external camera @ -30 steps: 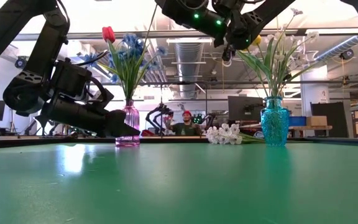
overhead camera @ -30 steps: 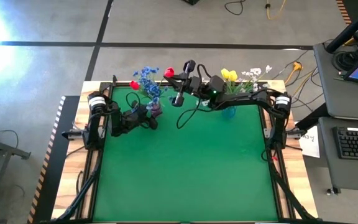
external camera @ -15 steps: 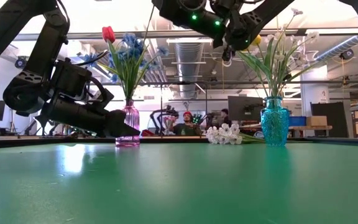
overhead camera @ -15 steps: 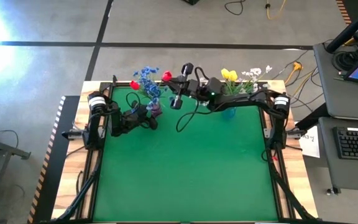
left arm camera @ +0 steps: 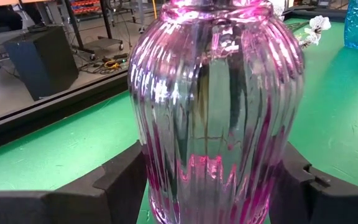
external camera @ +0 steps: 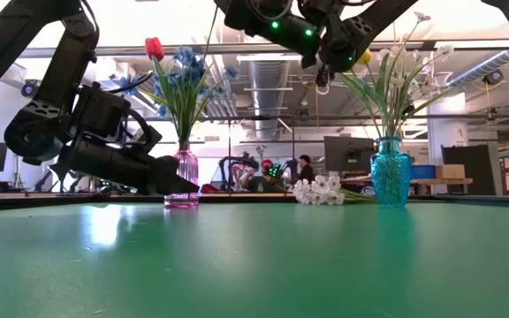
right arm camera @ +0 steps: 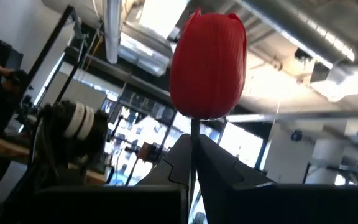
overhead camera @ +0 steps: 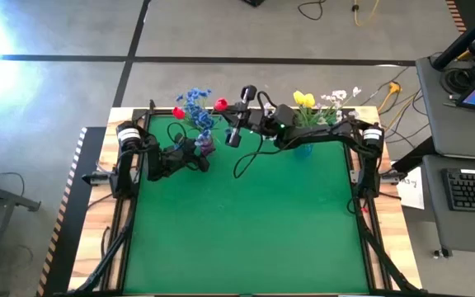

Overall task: Sort flowers into vase by color
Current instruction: Put the red tulip into the purple vase

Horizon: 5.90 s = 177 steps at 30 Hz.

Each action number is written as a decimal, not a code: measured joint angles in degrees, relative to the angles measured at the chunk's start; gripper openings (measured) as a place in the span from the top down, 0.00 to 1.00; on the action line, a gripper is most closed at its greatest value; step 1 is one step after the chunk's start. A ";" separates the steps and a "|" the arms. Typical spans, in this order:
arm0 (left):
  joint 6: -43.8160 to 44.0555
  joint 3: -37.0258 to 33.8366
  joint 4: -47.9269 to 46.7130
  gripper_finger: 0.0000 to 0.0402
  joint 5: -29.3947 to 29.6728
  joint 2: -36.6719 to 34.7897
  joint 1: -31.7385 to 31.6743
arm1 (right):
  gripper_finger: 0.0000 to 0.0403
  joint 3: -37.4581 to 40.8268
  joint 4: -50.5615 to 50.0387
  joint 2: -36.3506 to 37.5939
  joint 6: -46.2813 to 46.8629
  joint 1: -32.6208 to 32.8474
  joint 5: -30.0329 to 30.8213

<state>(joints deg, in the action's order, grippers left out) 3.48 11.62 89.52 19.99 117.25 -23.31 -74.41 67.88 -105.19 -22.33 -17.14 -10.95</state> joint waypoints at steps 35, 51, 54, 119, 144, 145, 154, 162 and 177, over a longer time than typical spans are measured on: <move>-0.01 -0.04 0.00 0.39 -0.02 0.02 0.00 | 0.98 -2.90 0.14 -3.37 4.19 0.03 3.36; -0.01 -0.04 -0.02 0.39 -0.02 0.02 0.00 | 0.98 -0.94 12.16 -7.23 -7.35 2.33 5.87; -0.03 -0.04 0.00 0.39 -0.02 0.02 0.00 | 0.98 -0.94 13.43 -7.43 -9.52 2.65 6.96; -0.06 -0.07 -0.03 0.39 -0.02 0.00 0.00 | 0.98 -1.95 -6.61 -2.59 5.40 2.86 12.58; -0.03 -0.07 -0.02 0.39 0.00 0.02 0.00 | 0.98 -0.06 3.35 -0.08 12.72 2.49 12.06; -0.03 -0.07 -0.02 0.39 -0.02 0.00 0.00 | 0.98 0.07 4.53 -0.42 12.72 2.49 12.06; -0.02 -0.11 -0.02 0.39 -0.02 0.00 0.00 | 0.98 0.71 9.77 -3.21 11.11 2.37 12.06; -0.01 -0.11 -0.02 0.39 -0.02 0.00 0.00 | 0.98 1.44 9.27 -3.37 11.43 2.38 12.08; -0.01 -0.11 -0.02 0.39 -0.02 0.00 0.00 | 0.98 1.71 -0.61 -3.50 4.47 2.76 12.03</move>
<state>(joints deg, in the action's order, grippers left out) 3.46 11.51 89.49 19.97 117.25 -23.31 -72.70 67.27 -108.68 -17.85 -14.38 1.08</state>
